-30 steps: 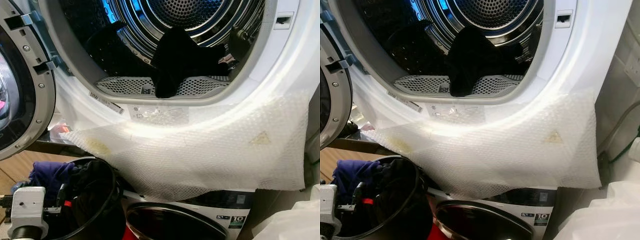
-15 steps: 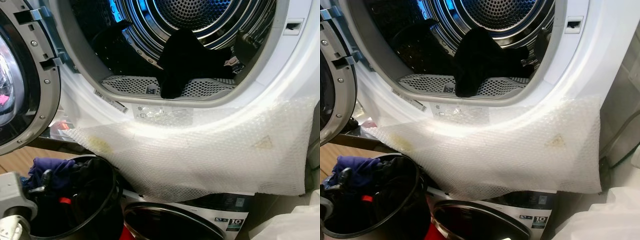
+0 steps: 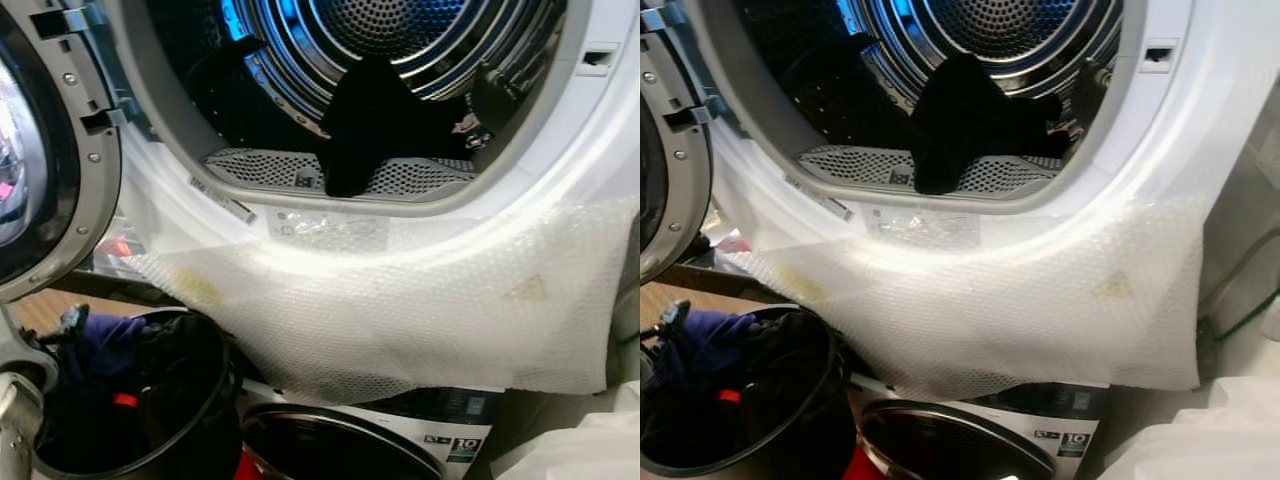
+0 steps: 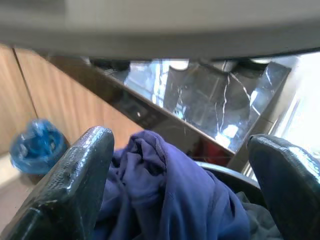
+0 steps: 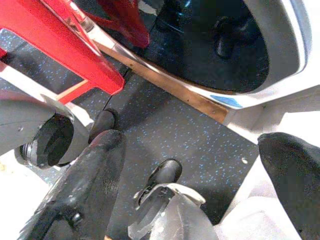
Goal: Clothes washing
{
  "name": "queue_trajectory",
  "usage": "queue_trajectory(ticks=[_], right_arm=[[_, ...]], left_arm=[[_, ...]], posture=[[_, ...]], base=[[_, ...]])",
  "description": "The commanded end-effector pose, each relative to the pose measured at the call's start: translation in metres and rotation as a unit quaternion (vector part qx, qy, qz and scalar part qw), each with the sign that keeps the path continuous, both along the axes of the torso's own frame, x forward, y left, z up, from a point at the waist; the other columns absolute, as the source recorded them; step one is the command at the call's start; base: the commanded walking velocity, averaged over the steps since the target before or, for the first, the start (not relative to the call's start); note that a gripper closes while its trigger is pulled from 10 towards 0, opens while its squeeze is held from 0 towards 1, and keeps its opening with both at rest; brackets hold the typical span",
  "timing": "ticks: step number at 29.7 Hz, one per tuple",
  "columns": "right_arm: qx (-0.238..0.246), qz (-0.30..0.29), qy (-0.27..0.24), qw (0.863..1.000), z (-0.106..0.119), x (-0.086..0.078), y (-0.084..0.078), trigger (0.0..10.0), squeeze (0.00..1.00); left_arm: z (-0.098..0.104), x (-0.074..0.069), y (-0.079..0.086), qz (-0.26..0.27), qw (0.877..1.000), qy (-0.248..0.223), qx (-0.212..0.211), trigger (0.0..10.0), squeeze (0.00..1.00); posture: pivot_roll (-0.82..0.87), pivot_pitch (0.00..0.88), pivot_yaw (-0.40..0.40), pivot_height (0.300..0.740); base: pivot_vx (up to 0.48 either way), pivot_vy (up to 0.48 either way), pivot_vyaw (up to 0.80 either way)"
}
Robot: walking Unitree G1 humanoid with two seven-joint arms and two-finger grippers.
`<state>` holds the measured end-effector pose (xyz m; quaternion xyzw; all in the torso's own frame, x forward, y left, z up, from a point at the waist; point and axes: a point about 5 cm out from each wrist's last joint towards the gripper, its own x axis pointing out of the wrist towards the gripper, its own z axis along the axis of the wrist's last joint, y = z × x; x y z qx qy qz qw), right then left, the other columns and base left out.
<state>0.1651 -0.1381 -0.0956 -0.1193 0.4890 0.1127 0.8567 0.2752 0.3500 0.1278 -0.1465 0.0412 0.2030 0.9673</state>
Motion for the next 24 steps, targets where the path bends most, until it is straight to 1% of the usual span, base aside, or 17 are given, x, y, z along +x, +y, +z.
queue_trajectory(ticks=[1, 3, 5, 7, 10, 11, 19, 22, 23, 24], right_arm=[[-0.001, 0.009, -0.005, 1.000, 0.001, 0.001, 0.001, 10.0, 0.00], [-0.002, 0.009, -0.005, 1.000, 0.001, 0.001, 0.000, 10.0, 0.00], [-0.005, 0.009, -0.004, 1.000, 0.000, 0.001, -0.003, 10.0, 0.00], [-0.008, 0.009, -0.003, 1.000, 0.000, 0.000, -0.006, 10.0, 0.00], [-0.012, 0.008, -0.003, 1.000, 0.000, -0.001, -0.011, 10.0, 0.00], [-0.013, 0.007, -0.003, 1.000, 0.000, -0.001, -0.012, 10.0, 0.00], [-0.016, 0.004, -0.003, 1.000, 0.000, -0.003, -0.016, 10.0, 0.00], [-0.019, 0.011, -0.003, 1.000, -0.001, -0.004, -0.018, 10.0, 0.00], [-0.022, 0.012, -0.001, 1.000, -0.001, -0.005, -0.021, 10.0, 0.00], [-0.024, 0.012, 0.000, 1.000, -0.001, -0.006, -0.023, 10.0, 0.00]], left_arm=[[0.000, 0.001, 0.009, 0.009, 1.000, 0.003, -0.016, 10.0, 1.00], [0.000, 0.003, 0.009, 0.007, 1.000, 0.004, -0.018, 10.0, 1.00], [0.001, 0.007, 0.009, 0.005, 1.000, -0.002, -0.027, 10.0, 1.00], [-0.001, 0.009, 0.009, 0.014, 1.000, 0.005, -0.027, 10.0, 1.00], [-0.005, 0.007, 0.011, 0.053, 0.998, 0.012, -0.029, 10.0, 1.00], [-0.005, 0.006, 0.012, 0.058, 0.998, 0.013, -0.025, 10.0, 1.00], [-0.010, 0.001, 0.015, 0.092, 0.995, 0.011, -0.039, 10.0, 1.00], [-0.015, -0.004, 0.019, 0.131, 0.990, 0.020, -0.055, 10.0, 1.00], [-0.018, -0.007, 0.022, 0.156, 0.985, 0.020, -0.065, 10.0, 1.00], [-0.020, -0.008, 0.023, 0.158, 0.985, 0.024, -0.069, 10.0, 1.00]], posture=[[0.25, 0.000, 0.044, 0.740], [0.25, 0.000, 0.044, 0.740], [0.24, 0.000, 0.038, 0.740], [0.24, 0.000, 0.035, 0.740], [0.23, 0.000, 0.028, 0.740], [0.23, 0.000, 0.028, 0.740], [0.21, 0.000, 0.015, 0.740], [0.21, 0.000, 0.000, 0.740], [0.20, 0.000, -0.004, 0.740], [0.20, 0.000, -0.008, 0.740]], base=[[0.000, 0.000, 0.00], [0.000, 0.000, 0.00], [0.000, 0.000, 0.00], [0.000, 0.000, 0.00], [0.000, 0.000, 0.00], [0.000, 0.000, 0.00], [0.000, 0.000, 0.00], [0.000, 0.000, 0.00], [0.000, 0.000, 0.00], [0.000, 0.000, 0.00]])
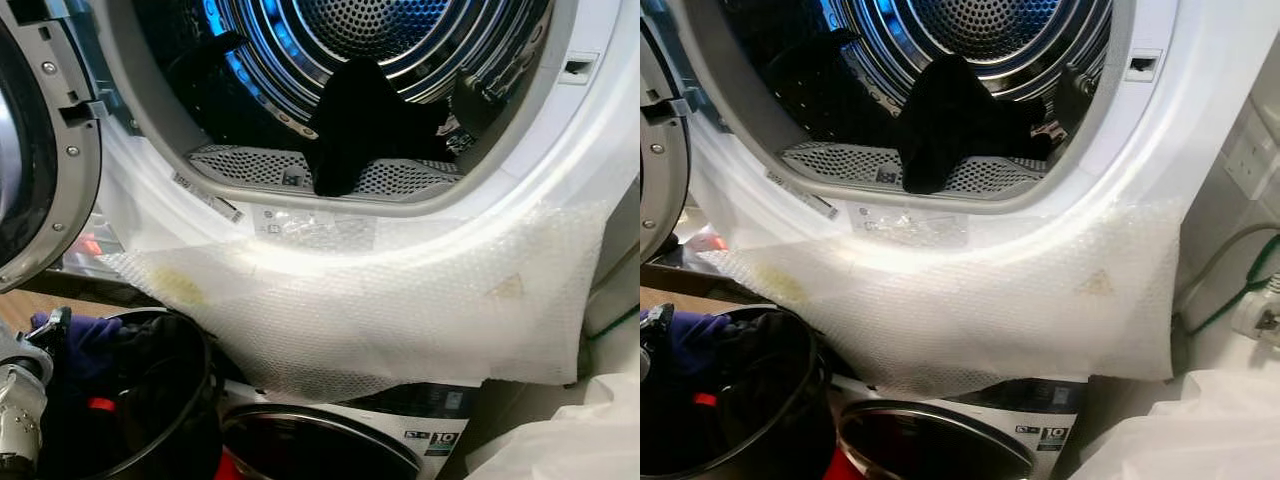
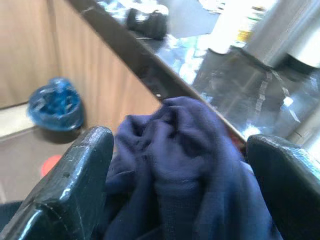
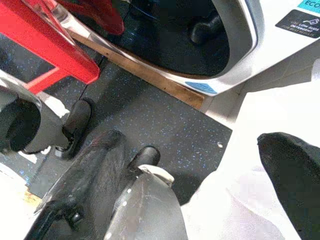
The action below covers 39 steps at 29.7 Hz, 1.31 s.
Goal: Clothes washing
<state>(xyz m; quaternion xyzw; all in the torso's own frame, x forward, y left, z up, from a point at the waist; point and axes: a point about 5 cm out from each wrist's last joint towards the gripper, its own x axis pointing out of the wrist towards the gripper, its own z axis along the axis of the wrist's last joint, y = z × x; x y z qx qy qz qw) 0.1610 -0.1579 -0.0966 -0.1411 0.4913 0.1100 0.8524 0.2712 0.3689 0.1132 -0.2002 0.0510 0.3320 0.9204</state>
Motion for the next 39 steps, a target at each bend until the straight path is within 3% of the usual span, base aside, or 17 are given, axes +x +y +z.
queue_trajectory(ticks=[1, 2, 3, 11, 20, 28, 37, 38, 39], right_arm=[[-0.004, 0.004, -0.001, 1.000, 0.000, -0.002, -0.004, 10.0, 0.00], [-0.004, 0.004, -0.001, 1.000, 0.000, -0.002, -0.004, 10.0, 0.00], [-0.005, 0.004, -0.001, 1.000, -0.001, -0.003, -0.005, 10.0, 0.00], [-0.012, 0.003, -0.001, 1.000, -0.001, -0.007, -0.014, 10.0, 0.00], [-0.020, 0.022, 0.010, 1.000, -0.004, -0.016, -0.019, 10.0, 0.00], [-0.030, 0.033, 0.003, 0.999, -0.001, -0.010, -0.026, 10.0, 0.00], [-0.048, 0.031, -0.006, 0.998, 0.001, -0.008, -0.034, 10.0, 0.00], [-0.049, 0.029, -0.008, 0.998, 0.001, -0.008, -0.035, 10.0, 0.00], [-0.051, 0.026, -0.009, 0.998, 0.001, -0.008, -0.036, 10.0, 0.00]], left_arm=[[-0.006, -0.004, 0.004, 0.023, 1.000, 0.007, -0.017, 10.0, 1.00], [-0.007, -0.004, 0.004, 0.023, 1.000, 0.011, -0.018, 10.0, 0.88], [-0.009, -0.004, 0.003, 0.023, 0.999, 0.013, -0.023, 10.0, 0.00], [-0.016, -0.003, -0.002, 0.020, 0.999, 0.029, -0.029, 10.0, 0.00], [-0.026, -0.012, -0.003, 0.057, 0.996, 0.057, -0.029, 10.0, 0.00], [-0.034, -0.023, -0.001, 0.085, 0.992, 0.089, -0.013, 10.0, 0.00], [-0.028, -0.019, -0.004, 0.098, 0.993, 0.068, -0.022, 10.0, 0.00], [-0.028, -0.019, -0.005, 0.098, 0.993, 0.069, -0.021, 9.0, 0.00], [-0.028, -0.019, -0.005, 0.100, 0.992, 0.069, -0.024, 9.0, 0.00]], posture=[[0.20, 0.000, -0.010, 0.740], [0.20, 0.000, -0.010, 0.740], [0.19, 0.000, -0.015, 0.740], [0.16, 0.000, -0.025, 0.740], [0.20, 0.000, -0.065, 0.740], [0.20, 0.000, -0.090, 0.740], [0.20, 0.033, -0.111, 0.740], [0.20, 0.033, -0.111, 0.740], [0.20, 0.034, -0.112, 0.740]], base=[[0.000, 0.000, 0.00], [0.000, 0.000, 0.00], [0.000, 0.000, 0.00], [0.000, 0.000, 0.00], [0.000, 0.000, 0.00], [0.000, 0.000, 0.00], [0.000, 0.000, 0.00], [0.000, 0.000, 0.00], [0.000, 0.000, 0.00]])
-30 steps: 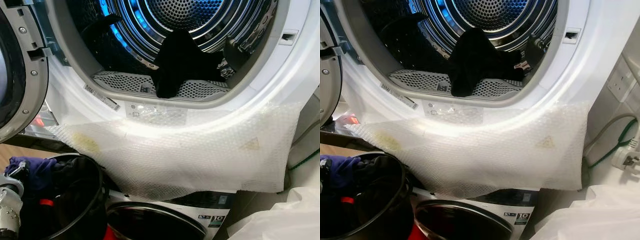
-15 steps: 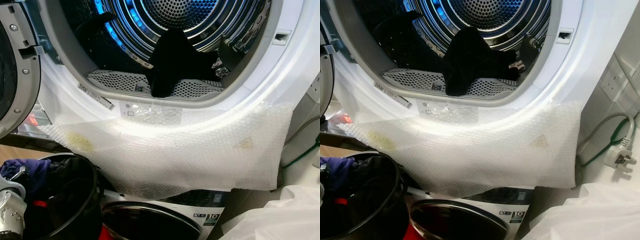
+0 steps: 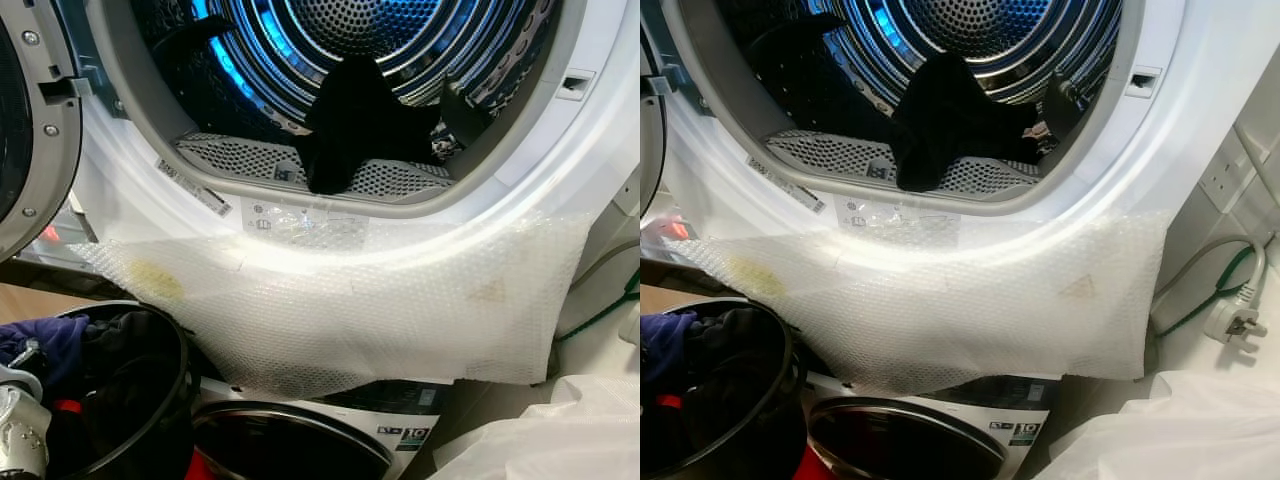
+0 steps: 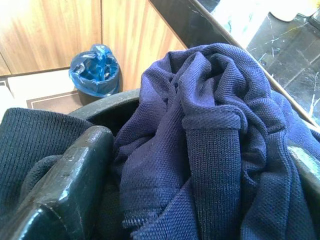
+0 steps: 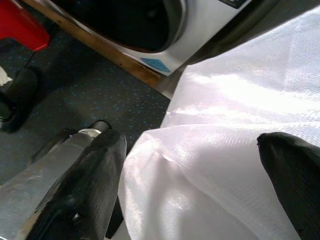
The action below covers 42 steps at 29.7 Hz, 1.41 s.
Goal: Clothes washing
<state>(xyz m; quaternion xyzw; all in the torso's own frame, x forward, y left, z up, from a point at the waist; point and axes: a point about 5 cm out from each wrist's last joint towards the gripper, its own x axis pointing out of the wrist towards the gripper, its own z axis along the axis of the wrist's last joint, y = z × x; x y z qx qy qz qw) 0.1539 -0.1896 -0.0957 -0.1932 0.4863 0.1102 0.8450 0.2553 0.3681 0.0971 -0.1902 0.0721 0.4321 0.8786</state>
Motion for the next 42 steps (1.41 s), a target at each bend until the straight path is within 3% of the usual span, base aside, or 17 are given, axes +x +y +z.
queue_trajectory(ticks=[1, 7, 14, 22, 31, 34, 39, 42], right_arm=[[-0.010, -0.005, -0.006, 1.000, 0.001, 0.000, -0.007, 10.0, 0.00], [-0.025, -0.032, -0.033, 0.999, 0.007, 0.011, -0.017, 10.0, 0.00], [-0.052, -0.082, -0.050, 0.994, 0.013, 0.015, -0.037, 10.0, 0.00], [-0.057, -0.079, -0.056, 0.994, 0.018, 0.023, -0.044, 10.0, 0.00], [-0.057, -0.076, -0.055, 0.994, 0.018, 0.023, -0.043, 10.0, 0.00], [-0.058, -0.076, -0.054, 0.994, 0.018, 0.022, -0.045, 10.0, 0.00], [-0.059, -0.083, -0.047, 0.994, 0.016, 0.016, -0.047, 10.0, 0.00], [-0.059, -0.085, -0.046, 0.994, 0.015, 0.014, -0.048, 10.0, 0.00]], left_arm=[[-0.012, -0.002, -0.005, 0.004, 0.999, 0.019, -0.026, 0.0, 0.00], [0.001, 0.015, -0.009, 0.004, 1.000, 0.003, -0.024, 0.0, 0.00], [0.005, 0.030, -0.021, -0.013, 1.000, -0.006, -0.021, 0.0, 0.00], [-0.011, 0.034, -0.038, -0.060, 0.997, 0.027, -0.037, 0.0, 0.00], [-0.019, 0.030, -0.039, -0.062, 0.997, 0.042, -0.036, 0.0, 0.00], [-0.016, 0.031, -0.041, -0.064, 0.997, 0.032, -0.032, 0.0, 0.00], [0.006, 0.025, -0.033, -0.019, 0.999, -0.033, 0.022, 0.0, 0.00], [0.009, 0.024, -0.035, -0.022, 0.998, -0.037, 0.034, 0.0, 0.00]], posture=[[0.19, 0.035, -0.111, 0.740], [0.15, 0.001, -0.073, 0.740], [0.11, 0.000, -0.095, 0.740], [0.11, 0.000, -0.100, 0.740], [0.11, 0.000, -0.105, 0.740], [0.11, 0.000, -0.108, 0.740], [0.10, 0.000, -0.096, 0.740], [0.11, 0.000, -0.093, 0.740]], base=[[0.000, 0.000, 0.00], [0.000, 0.000, 0.00], [0.000, 0.000, 0.00], [0.000, 0.000, 0.00], [0.000, 0.000, 0.00], [0.000, 0.000, 0.00], [0.000, 0.000, 0.00], [0.000, 0.000, 0.00]])
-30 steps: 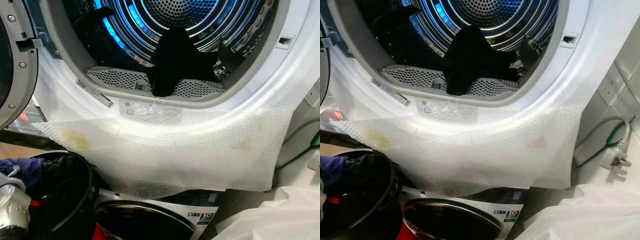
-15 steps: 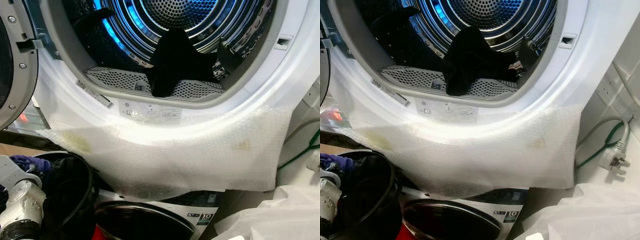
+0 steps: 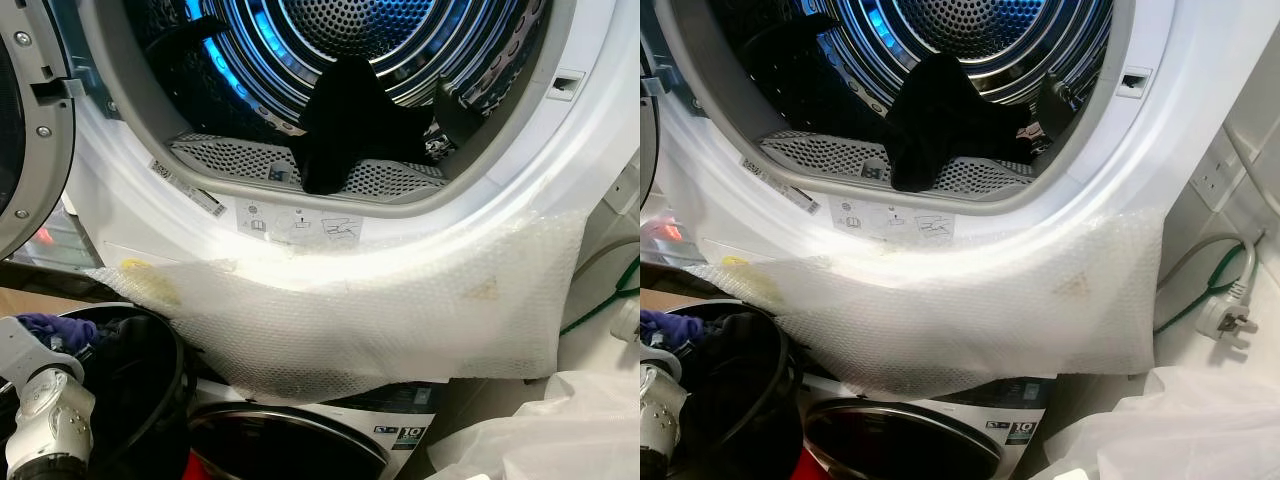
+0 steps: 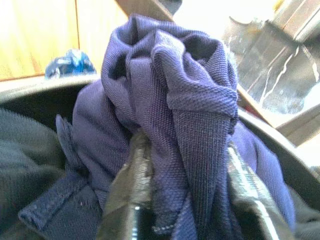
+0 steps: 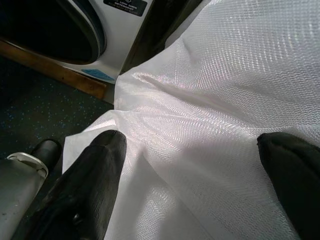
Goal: Clothes washing
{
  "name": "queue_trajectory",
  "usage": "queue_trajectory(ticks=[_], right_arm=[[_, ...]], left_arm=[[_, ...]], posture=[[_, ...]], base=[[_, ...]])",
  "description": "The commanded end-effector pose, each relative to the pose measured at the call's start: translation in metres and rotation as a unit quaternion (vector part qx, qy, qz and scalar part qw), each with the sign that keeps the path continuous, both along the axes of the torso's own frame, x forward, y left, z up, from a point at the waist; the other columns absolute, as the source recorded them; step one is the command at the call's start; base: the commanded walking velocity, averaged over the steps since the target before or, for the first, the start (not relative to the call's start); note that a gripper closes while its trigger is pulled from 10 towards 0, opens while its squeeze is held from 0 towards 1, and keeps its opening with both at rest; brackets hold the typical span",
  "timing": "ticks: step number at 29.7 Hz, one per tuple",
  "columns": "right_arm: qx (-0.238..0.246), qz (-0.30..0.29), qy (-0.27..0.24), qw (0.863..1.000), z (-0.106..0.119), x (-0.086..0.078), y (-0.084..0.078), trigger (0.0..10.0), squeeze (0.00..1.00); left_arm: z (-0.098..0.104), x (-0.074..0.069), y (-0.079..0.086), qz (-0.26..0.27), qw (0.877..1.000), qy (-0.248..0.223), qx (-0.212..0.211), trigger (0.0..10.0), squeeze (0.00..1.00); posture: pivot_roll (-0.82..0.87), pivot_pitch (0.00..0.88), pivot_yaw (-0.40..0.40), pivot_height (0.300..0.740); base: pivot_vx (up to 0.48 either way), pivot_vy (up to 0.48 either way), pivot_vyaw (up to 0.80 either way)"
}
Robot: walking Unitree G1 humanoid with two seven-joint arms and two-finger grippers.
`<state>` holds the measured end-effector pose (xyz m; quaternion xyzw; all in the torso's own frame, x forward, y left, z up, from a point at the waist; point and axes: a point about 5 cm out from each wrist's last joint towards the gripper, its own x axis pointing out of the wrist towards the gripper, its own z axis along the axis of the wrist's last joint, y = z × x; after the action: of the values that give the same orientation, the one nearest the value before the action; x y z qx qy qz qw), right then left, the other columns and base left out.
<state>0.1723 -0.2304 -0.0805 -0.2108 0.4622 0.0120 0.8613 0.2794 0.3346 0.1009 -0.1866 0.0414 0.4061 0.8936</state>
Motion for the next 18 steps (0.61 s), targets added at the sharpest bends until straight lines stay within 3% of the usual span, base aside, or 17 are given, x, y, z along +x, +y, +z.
queue_trajectory(ticks=[1, 7, 18], right_arm=[[-0.001, -0.014, 0.003, 1.000, 0.000, -0.005, -0.007, 10.0, 0.00], [-0.002, -0.019, 0.005, 1.000, 0.000, -0.005, -0.010, 10.0, 0.00], [-0.016, -0.032, 0.007, 0.999, 0.004, -0.005, -0.024, 10.0, 0.00]], left_arm=[[0.005, -0.001, -0.003, 0.004, 1.000, -0.006, 0.016, 0.0, 0.00], [-0.008, -0.008, -0.019, 0.001, 1.000, 0.002, 0.001, 0.0, 0.00], [-0.013, -0.019, -0.029, 0.011, 1.000, -0.008, -0.008, 0.0, 0.00]], posture=[[0.10, 0.000, -0.090, 0.740], [0.11, 0.000, -0.095, 0.740], [0.12, 0.000, -0.117, 0.740]], base=[[0.000, 0.000, 0.00], [0.000, 0.000, 0.00], [0.000, 0.000, 0.00]])
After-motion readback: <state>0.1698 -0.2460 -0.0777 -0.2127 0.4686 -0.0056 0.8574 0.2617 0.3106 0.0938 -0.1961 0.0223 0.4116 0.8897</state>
